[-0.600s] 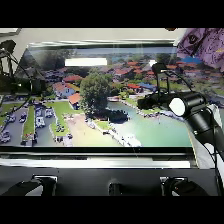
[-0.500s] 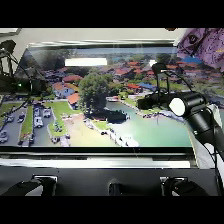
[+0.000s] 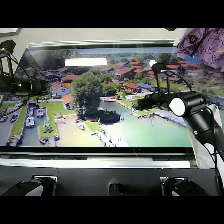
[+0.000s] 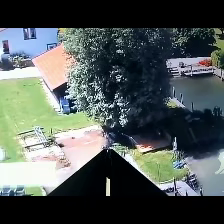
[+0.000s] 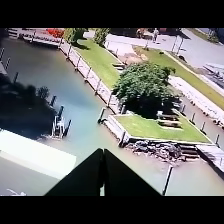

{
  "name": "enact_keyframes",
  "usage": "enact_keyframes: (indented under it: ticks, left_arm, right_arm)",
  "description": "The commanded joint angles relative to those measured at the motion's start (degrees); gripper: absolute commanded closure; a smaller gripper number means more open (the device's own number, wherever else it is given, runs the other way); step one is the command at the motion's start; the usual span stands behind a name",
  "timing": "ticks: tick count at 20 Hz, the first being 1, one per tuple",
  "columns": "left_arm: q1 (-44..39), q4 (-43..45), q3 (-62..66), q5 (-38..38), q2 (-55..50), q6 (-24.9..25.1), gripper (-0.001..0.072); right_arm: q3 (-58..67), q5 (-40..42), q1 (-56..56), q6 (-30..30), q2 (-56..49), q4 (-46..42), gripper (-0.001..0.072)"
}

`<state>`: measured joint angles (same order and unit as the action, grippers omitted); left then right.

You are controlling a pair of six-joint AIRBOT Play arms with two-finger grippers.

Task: Fold the clothes and pants, and hang the long-sleeved shirts on hangers.

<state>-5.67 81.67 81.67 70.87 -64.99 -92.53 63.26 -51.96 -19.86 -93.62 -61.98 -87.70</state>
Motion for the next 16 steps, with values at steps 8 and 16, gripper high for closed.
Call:
enact_keyframes:
  ticks: [8, 16]
  left_arm:
    - [0.0, 0.0, 0.0, 0.0, 0.0, 0.0, 0.0685]
    - [0.4, 7.0, -1.1, -3.0, -2.9, -7.8, -0.0013]
  right_arm:
    - [0.1, 0.0, -0.1, 0.0, 0.0, 0.0, 0.0671]
    - [0.1, 0.0, -0.1, 0.0, 0.0, 0.0, 0.0671]
